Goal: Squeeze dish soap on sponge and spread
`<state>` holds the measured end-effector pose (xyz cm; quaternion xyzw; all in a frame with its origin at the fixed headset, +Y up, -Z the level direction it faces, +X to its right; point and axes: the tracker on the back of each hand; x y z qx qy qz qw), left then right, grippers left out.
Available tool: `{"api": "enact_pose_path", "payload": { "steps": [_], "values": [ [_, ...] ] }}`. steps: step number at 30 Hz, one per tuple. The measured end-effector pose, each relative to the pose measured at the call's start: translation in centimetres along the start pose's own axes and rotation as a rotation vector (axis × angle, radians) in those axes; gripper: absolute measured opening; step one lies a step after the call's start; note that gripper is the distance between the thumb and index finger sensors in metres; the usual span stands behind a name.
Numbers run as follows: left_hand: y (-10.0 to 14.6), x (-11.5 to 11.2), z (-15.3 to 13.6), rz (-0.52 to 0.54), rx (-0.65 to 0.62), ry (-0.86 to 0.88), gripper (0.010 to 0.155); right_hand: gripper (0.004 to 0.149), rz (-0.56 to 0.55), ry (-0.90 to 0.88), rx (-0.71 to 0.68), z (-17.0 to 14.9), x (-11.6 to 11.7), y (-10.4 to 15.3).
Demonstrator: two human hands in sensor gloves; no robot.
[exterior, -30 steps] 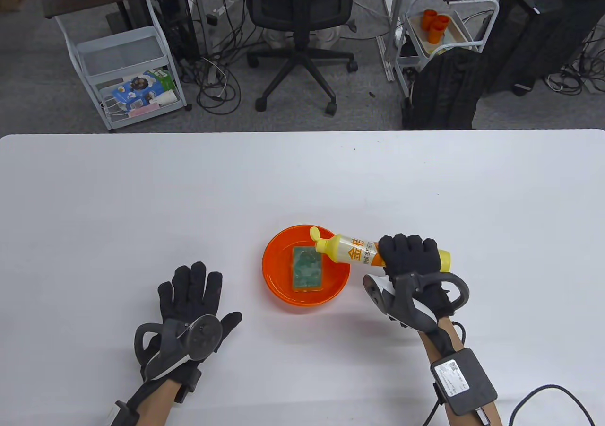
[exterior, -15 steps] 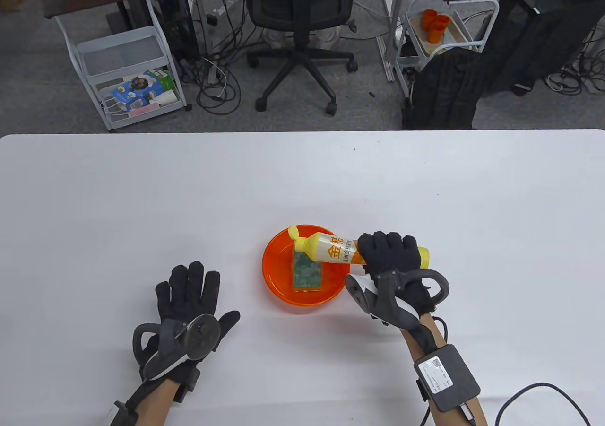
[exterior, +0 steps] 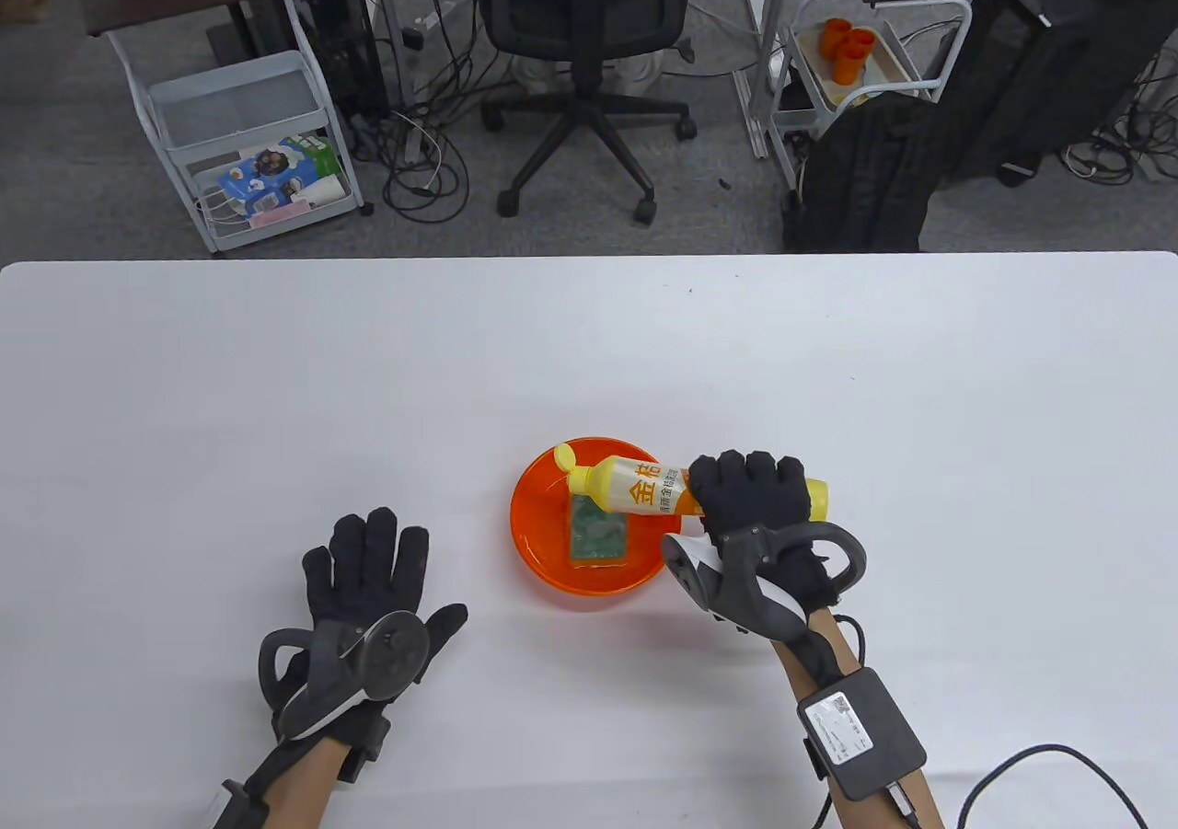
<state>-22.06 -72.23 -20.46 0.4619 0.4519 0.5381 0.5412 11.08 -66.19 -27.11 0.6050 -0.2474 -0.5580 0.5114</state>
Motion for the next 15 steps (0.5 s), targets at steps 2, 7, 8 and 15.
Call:
{"api": "enact_pose_path", "payload": {
  "steps": [2,7,8,15],
  "values": [
    [0.0,0.0,0.0,0.002,0.000,-0.001,0.087,0.050,0.001,0.004,0.008,-0.4,0.0,0.2],
    [0.0,0.0,0.0,0.003,0.000,-0.004,0.087,0.050,0.008,0.013,0.031,-1.5,0.2,0.9],
    [0.0,0.0,0.0,0.003,0.000,-0.004,0.088,0.050,0.010,0.015,0.036,-1.7,0.3,1.0],
    [0.0,-0.1,0.0,-0.002,0.007,-0.003,0.087,0.050,0.020,0.021,0.071,-3.2,0.5,2.1]
  ]
}}
Point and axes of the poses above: the tracker on the back of each hand, its own z axis roughly to the thumb side, its own y axis roughly from the fingertips to the wrist, x = y × z, and after that the axes turned 2 degrees about -y, right-handed
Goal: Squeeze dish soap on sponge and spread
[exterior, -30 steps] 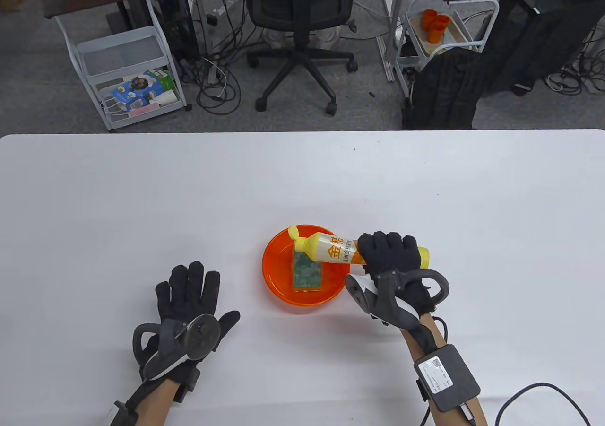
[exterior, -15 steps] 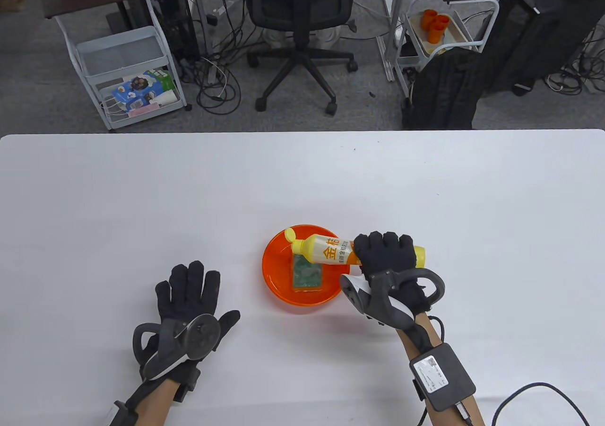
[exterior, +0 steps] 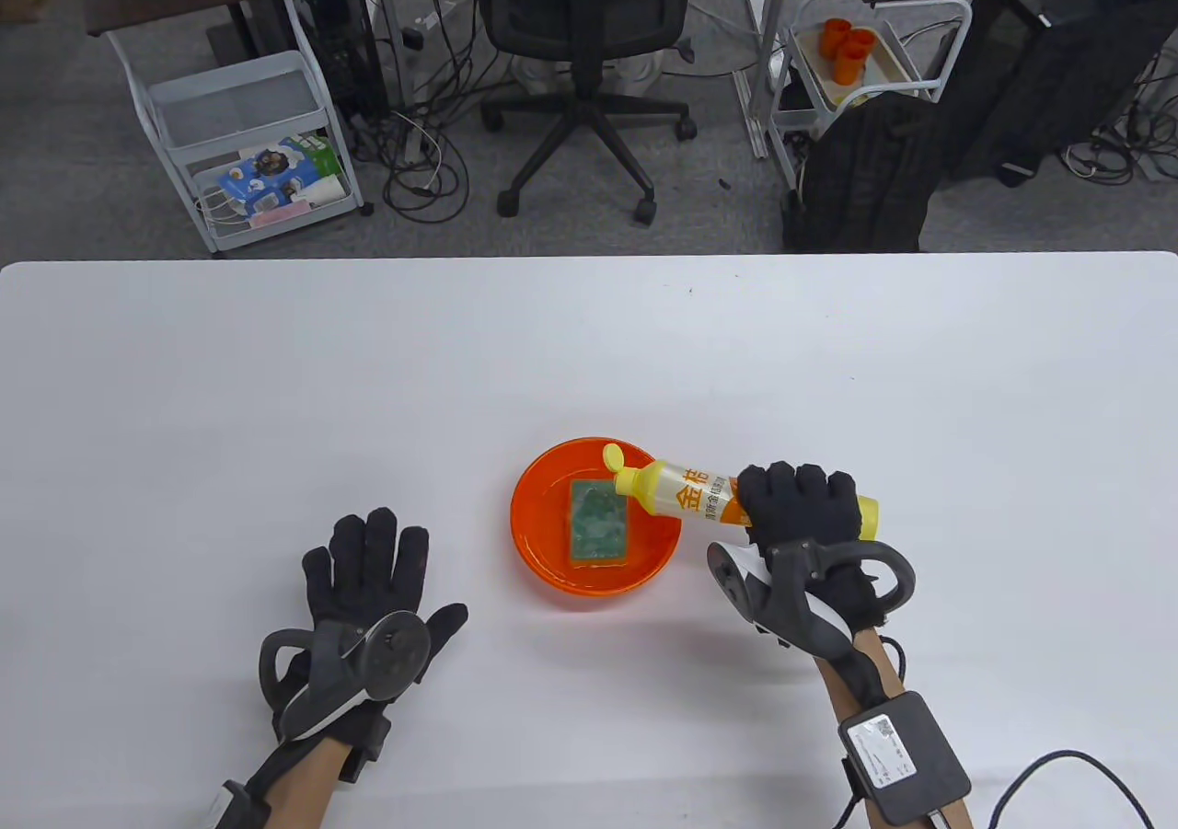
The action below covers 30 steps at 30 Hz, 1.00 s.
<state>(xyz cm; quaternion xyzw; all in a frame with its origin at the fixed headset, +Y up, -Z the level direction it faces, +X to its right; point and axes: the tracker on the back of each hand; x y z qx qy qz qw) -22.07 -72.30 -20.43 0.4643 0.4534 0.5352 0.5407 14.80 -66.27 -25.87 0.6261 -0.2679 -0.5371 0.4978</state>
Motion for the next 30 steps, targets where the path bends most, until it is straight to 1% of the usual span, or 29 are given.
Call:
{"api": "enact_pose_path", "payload": {
  "steps": [7,13,20,30],
  "values": [
    [0.0,0.0,0.0,-0.001,0.010,-0.003,0.087,0.050,0.000,0.001,0.013,-0.9,-0.1,0.7],
    [0.0,0.0,-0.1,-0.001,0.018,-0.002,0.087,0.050,-0.016,-0.017,-0.001,-0.5,-0.4,1.5],
    [0.0,0.0,-0.2,-0.002,0.027,-0.001,0.087,0.050,-0.025,-0.029,-0.035,1.0,-0.9,1.4],
    [0.0,0.0,-0.3,-0.004,0.024,-0.004,0.087,0.050,-0.044,-0.047,-0.075,3.7,-1.4,0.1]
  ]
}}
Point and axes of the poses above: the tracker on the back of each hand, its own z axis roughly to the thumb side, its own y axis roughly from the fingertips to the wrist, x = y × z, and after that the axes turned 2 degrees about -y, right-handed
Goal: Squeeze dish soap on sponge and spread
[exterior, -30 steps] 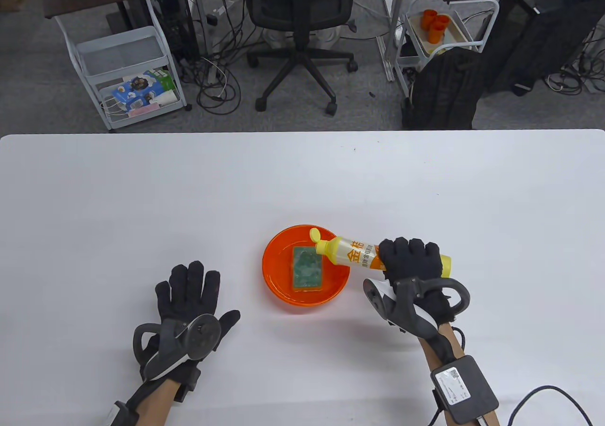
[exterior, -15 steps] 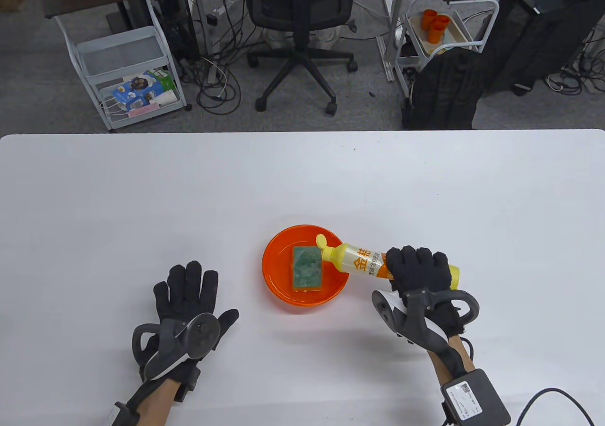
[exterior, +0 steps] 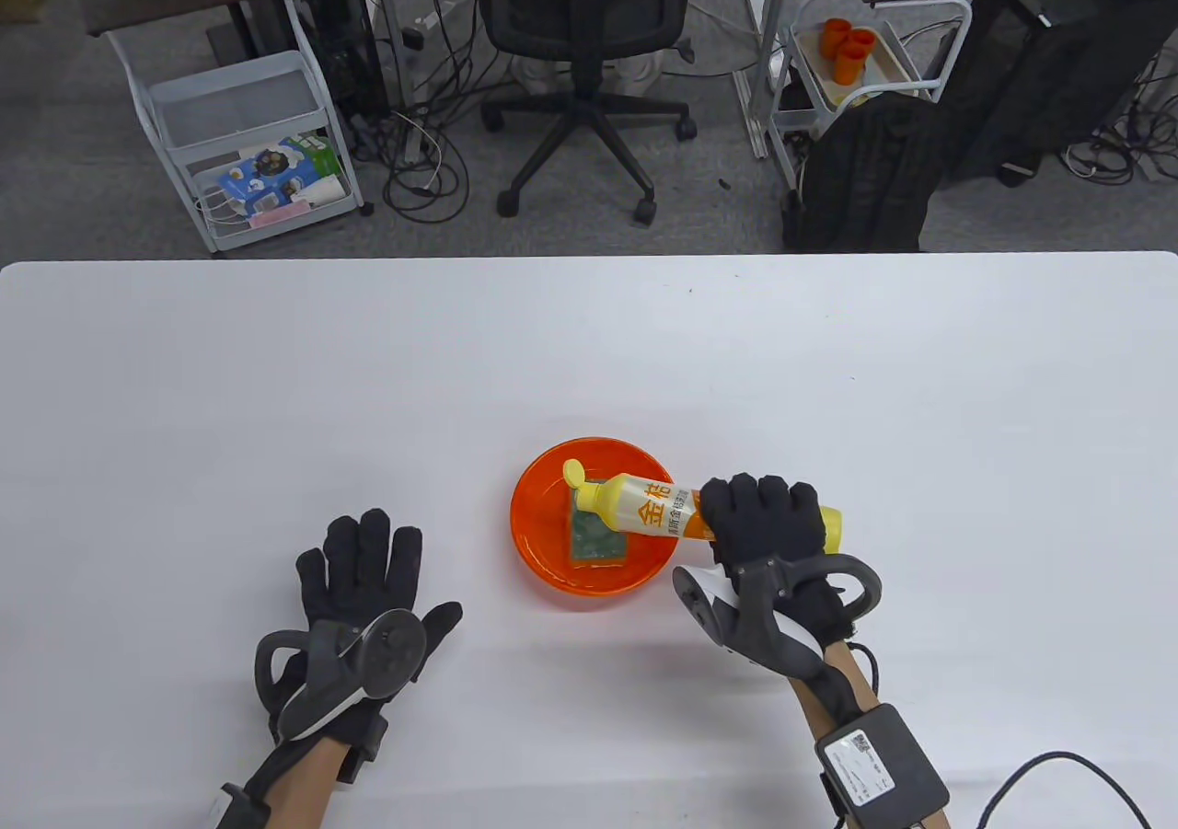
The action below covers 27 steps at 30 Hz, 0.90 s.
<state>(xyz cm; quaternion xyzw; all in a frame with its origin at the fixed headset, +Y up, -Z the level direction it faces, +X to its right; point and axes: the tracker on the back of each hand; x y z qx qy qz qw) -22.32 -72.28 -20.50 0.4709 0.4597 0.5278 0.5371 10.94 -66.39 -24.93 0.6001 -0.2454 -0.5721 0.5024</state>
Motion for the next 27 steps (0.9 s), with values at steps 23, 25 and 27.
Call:
{"api": "enact_pose_path", "payload": {
  "steps": [23,25,27],
  "values": [
    [0.0,-0.1,-0.1,0.006,-0.003,0.004,0.087,0.050,0.027,0.014,0.007,-0.6,0.7,0.9],
    [0.0,-0.1,-0.1,0.006,-0.002,0.003,0.087,0.050,0.032,0.017,0.020,-1.2,0.8,1.2],
    [0.0,-0.1,-0.1,0.006,0.000,0.002,0.087,0.050,0.037,0.021,0.031,-1.8,0.8,1.5]
  ]
}}
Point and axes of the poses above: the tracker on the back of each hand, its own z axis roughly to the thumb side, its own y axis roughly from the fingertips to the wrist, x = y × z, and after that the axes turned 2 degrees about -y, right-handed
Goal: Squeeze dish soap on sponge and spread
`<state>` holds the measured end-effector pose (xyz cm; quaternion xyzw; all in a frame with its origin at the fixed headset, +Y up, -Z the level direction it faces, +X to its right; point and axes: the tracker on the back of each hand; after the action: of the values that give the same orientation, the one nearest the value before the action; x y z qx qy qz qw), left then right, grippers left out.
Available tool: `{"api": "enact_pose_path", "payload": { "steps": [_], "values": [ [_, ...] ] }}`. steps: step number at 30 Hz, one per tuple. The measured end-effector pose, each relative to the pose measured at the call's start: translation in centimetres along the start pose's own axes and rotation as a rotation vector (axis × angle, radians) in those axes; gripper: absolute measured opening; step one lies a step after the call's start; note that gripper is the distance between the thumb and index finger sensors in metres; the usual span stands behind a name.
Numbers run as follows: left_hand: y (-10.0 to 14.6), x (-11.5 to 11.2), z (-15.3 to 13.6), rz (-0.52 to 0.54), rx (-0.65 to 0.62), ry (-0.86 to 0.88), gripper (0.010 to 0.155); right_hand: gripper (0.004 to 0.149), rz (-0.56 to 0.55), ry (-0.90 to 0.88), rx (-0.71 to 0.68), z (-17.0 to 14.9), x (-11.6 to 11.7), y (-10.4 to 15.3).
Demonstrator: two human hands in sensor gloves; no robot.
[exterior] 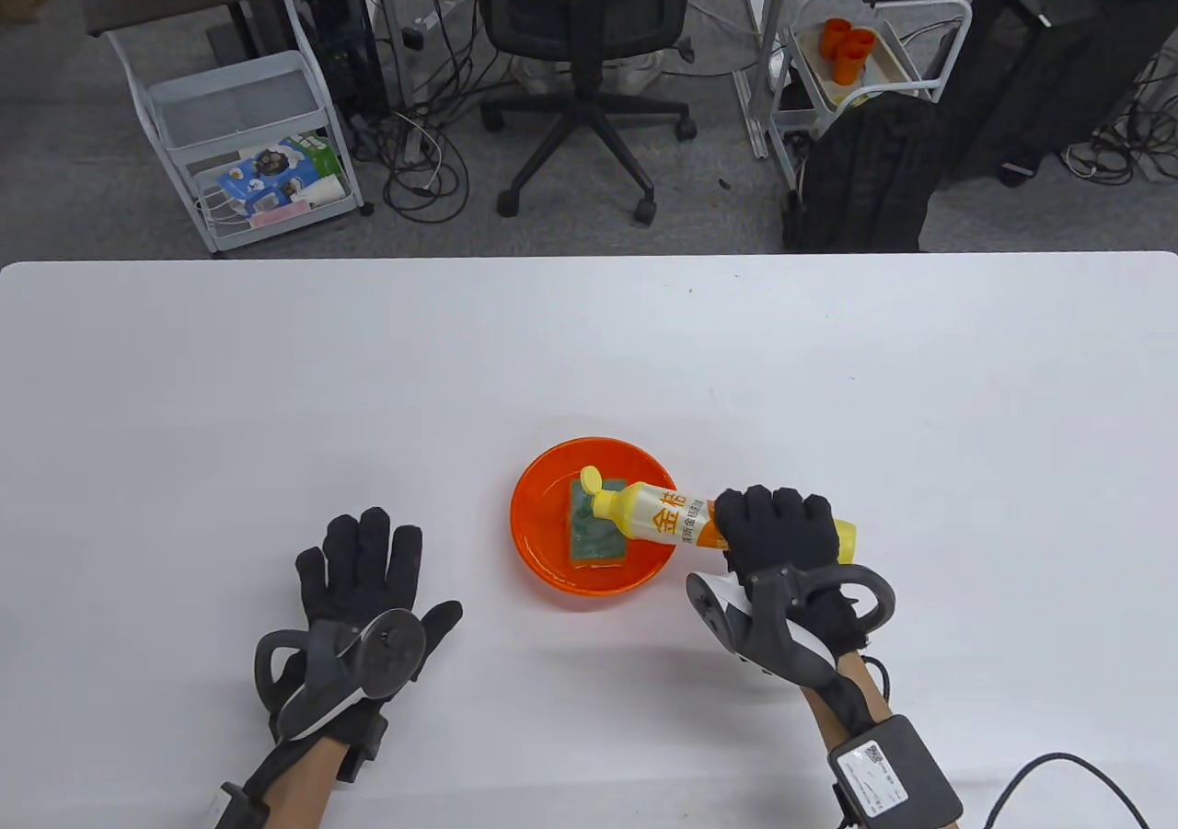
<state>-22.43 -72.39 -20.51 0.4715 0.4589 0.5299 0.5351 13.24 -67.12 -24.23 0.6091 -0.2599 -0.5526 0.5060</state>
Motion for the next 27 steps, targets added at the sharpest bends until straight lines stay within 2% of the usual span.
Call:
{"api": "enact_pose_path", "payload": {
  "steps": [14,27],
  "values": [
    [0.0,0.0,0.1,-0.001,0.009,-0.002,0.087,0.050,0.009,0.009,0.066,-3.1,0.0,1.7],
    [0.0,0.0,-0.1,0.000,0.026,0.001,0.087,0.050,-0.019,-0.028,0.001,-0.2,-0.5,0.8]
  ]
}}
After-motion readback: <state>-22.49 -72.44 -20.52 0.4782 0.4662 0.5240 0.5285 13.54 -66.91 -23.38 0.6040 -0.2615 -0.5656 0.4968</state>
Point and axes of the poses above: the tracker on the back of each hand, its own z axis roughly to the thumb side, its own y axis roughly from the fingertips to the wrist, x = y × z, and after that the axes turned 2 degrees about -y, right-handed
